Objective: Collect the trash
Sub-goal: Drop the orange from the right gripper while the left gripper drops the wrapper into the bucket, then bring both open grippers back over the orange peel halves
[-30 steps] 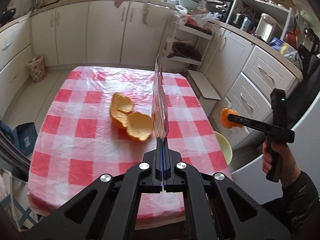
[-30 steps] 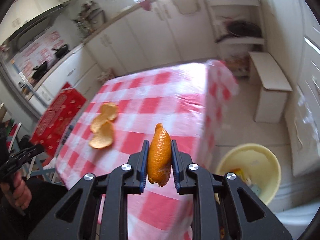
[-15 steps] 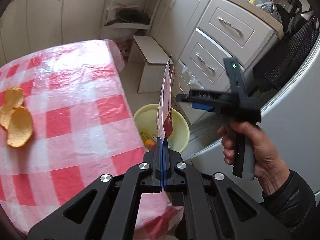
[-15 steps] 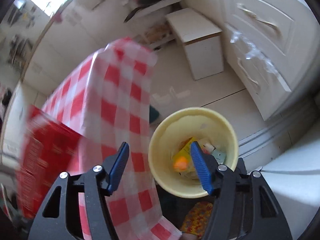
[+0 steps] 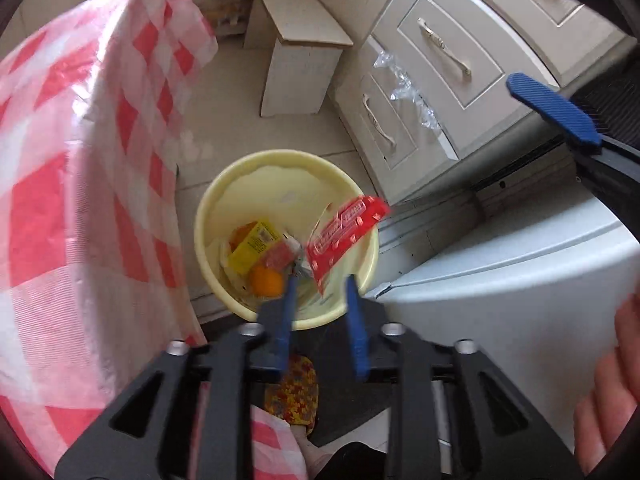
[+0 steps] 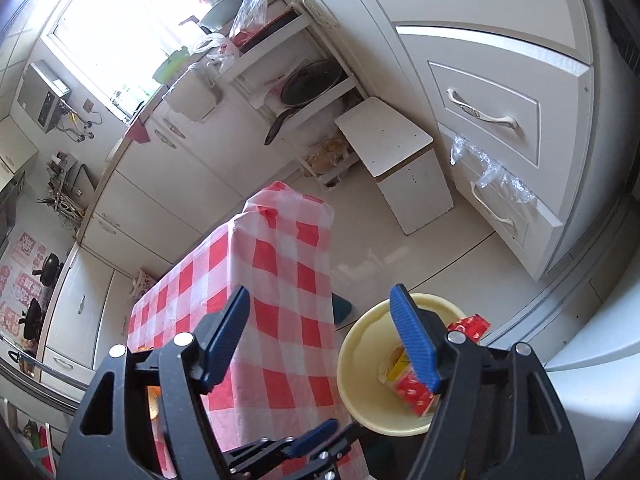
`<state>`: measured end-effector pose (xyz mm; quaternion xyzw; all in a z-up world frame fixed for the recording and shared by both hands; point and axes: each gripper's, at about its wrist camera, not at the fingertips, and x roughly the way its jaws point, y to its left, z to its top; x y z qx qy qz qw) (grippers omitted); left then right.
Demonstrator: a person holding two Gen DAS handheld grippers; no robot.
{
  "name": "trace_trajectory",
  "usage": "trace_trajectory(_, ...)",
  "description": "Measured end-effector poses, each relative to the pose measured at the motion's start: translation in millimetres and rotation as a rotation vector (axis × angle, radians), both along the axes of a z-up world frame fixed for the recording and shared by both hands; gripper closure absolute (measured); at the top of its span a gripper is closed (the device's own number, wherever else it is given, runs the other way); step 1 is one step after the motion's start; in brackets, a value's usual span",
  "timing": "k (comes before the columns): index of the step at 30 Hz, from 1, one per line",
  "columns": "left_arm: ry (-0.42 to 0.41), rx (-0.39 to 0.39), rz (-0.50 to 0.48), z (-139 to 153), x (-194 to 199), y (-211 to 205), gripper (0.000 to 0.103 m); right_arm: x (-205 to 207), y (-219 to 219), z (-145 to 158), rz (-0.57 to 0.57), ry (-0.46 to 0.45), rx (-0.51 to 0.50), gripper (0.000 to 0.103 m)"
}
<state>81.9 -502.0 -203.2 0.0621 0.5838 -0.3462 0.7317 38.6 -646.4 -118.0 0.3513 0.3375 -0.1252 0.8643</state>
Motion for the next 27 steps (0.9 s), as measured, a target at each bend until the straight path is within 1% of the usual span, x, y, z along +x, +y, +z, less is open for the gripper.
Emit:
trace_trajectory(2,-0.069,0.011,0.000,15,-4,8,0.058,-2,1,4,-0.007,-0.012,-0.001,0.033)
trace_trajectory(4,-0.140,0.030,-0.007,31,-9,22,0.056,-2,4,7,-0.005,-0.021,-0.002,0.033)
trace_trajectory(5,-0.182,0.042,-0.006,40,-12,31,0.052,-1,8,8,0.001,-0.023,-0.006,0.033)
trace_trajectory(6,-0.228,0.057,-0.003,49,-14,42,0.046,1,12,9,0.010,-0.022,-0.011,0.032)
trace_trajectory(9,-0.356,0.095,0.022,76,-20,78,0.037,10,29,9,0.050,-0.011,-0.028,0.032)
trace_trajectory(12,-0.483,0.142,0.054,101,-24,119,0.031,19,50,11,0.102,0.004,-0.069,0.032)
trace_trajectory(14,-0.553,0.170,0.077,115,-24,142,0.028,25,65,12,0.135,0.012,-0.098,0.029)
trace_trajectory(16,-0.612,0.193,0.106,127,-24,170,0.026,29,82,13,0.170,0.020,-0.121,0.029)
trace_trajectory(19,-0.649,0.206,0.156,139,-18,204,0.023,34,106,14,0.209,0.027,-0.143,0.029)
trace_trajectory(22,-0.656,0.202,0.226,142,-10,243,0.022,41,134,17,0.253,0.020,-0.158,0.028)
trace_trajectory(24,-0.651,0.196,0.292,138,-7,270,0.021,48,154,17,0.290,0.020,-0.173,0.027)
trace_trajectory(27,-0.633,0.238,0.394,123,7,307,0.021,62,188,15,0.367,0.037,-0.235,0.026)
